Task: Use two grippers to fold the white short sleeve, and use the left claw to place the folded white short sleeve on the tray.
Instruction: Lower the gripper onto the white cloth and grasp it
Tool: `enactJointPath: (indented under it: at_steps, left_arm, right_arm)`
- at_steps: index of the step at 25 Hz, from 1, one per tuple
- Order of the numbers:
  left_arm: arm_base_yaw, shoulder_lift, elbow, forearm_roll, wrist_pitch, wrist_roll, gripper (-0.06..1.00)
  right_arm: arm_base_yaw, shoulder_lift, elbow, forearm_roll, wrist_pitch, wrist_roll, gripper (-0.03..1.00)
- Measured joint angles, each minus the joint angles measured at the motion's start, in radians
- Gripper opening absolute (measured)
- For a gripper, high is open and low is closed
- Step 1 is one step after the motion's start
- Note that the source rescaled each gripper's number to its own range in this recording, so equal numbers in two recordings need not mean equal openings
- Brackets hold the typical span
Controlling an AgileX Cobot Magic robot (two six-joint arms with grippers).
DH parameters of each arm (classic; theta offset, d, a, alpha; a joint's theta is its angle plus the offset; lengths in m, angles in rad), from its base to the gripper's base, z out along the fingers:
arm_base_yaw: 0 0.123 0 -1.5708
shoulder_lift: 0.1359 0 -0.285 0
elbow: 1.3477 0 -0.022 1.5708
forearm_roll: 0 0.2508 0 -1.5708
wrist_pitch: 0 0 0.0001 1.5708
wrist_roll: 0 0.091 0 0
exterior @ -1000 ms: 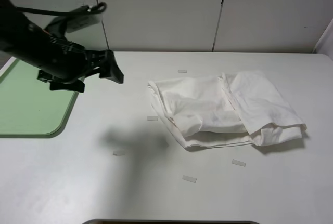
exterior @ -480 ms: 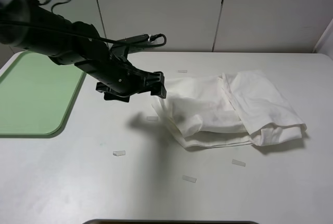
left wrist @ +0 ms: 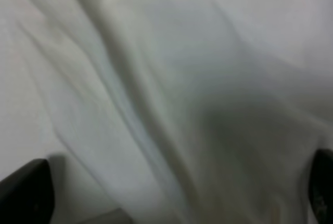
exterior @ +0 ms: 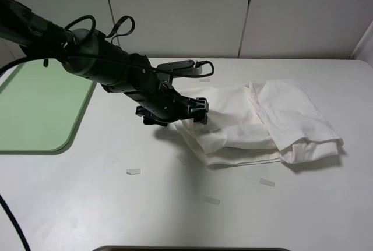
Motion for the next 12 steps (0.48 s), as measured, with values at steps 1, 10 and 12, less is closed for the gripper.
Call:
enactJointPath:
  at_steps: [1,10,12]
  left_arm:
    - [-0.007,0.010,-0.002,0.000,-0.008,0.000,0.97]
    - [-0.044,0.051,-0.012,0.001,-0.115,-0.002,0.85]
    - [-0.046,0.059,-0.016,0.001,-0.131,-0.004,0.78]
  right_arm:
    - [0.000,0.000,0.000,0.000,0.000,0.000,1.00]
    - [0.000,0.000,0.000,0.000,0.000,0.000,1.00]
    - [0.000,0.000,0.000,0.000,0.000,0.000,1.00]
